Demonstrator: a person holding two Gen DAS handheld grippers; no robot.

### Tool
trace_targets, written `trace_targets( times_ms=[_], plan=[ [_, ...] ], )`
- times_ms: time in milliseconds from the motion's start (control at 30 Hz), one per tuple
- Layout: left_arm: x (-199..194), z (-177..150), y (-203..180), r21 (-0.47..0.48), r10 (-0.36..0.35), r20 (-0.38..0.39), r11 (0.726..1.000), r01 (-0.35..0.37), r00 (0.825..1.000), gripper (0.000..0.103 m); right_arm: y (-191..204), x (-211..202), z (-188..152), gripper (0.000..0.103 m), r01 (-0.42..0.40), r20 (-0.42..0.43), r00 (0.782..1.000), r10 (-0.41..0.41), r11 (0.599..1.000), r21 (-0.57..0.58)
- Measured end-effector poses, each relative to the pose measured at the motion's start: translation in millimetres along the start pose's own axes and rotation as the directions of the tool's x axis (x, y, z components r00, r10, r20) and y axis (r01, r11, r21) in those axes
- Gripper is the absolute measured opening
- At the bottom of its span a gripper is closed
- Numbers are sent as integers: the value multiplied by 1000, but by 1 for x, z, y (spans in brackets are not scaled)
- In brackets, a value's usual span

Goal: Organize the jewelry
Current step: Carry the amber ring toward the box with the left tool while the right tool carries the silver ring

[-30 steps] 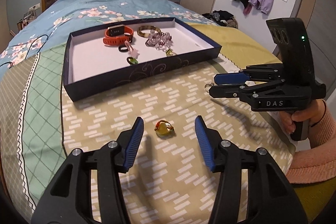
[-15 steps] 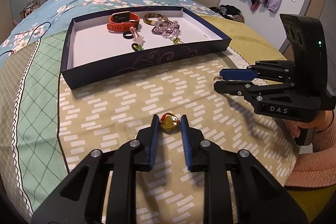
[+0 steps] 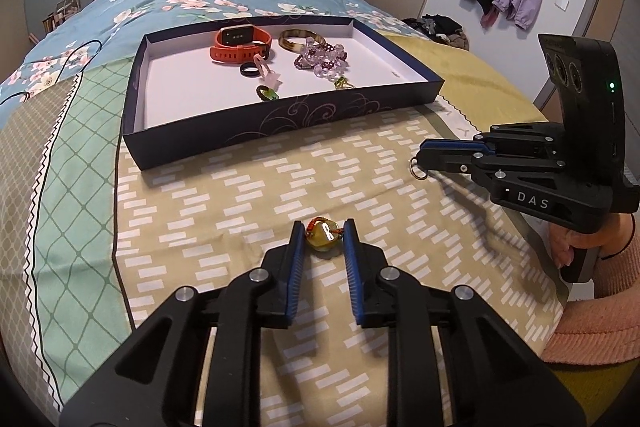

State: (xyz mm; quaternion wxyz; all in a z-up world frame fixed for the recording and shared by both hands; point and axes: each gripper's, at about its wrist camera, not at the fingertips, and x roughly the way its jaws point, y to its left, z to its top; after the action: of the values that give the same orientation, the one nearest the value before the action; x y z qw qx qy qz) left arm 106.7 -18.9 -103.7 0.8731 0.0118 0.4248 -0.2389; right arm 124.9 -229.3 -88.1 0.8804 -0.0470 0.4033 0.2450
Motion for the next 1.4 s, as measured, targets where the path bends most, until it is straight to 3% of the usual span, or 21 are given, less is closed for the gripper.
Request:
trace_targets(
  times_ms=[933, 1400],
  plan=[
    [-27, 25, -5, -1, -5, 109, 1000, 5, 994, 20, -13, -29, 18, 3, -82, 169, 983, 67, 993, 84],
    [-33, 44, -8, 12, 8, 152, 1000, -10, 988, 20, -19, -34, 28, 3, -90, 200, 977, 69, 992, 94]
  ],
)
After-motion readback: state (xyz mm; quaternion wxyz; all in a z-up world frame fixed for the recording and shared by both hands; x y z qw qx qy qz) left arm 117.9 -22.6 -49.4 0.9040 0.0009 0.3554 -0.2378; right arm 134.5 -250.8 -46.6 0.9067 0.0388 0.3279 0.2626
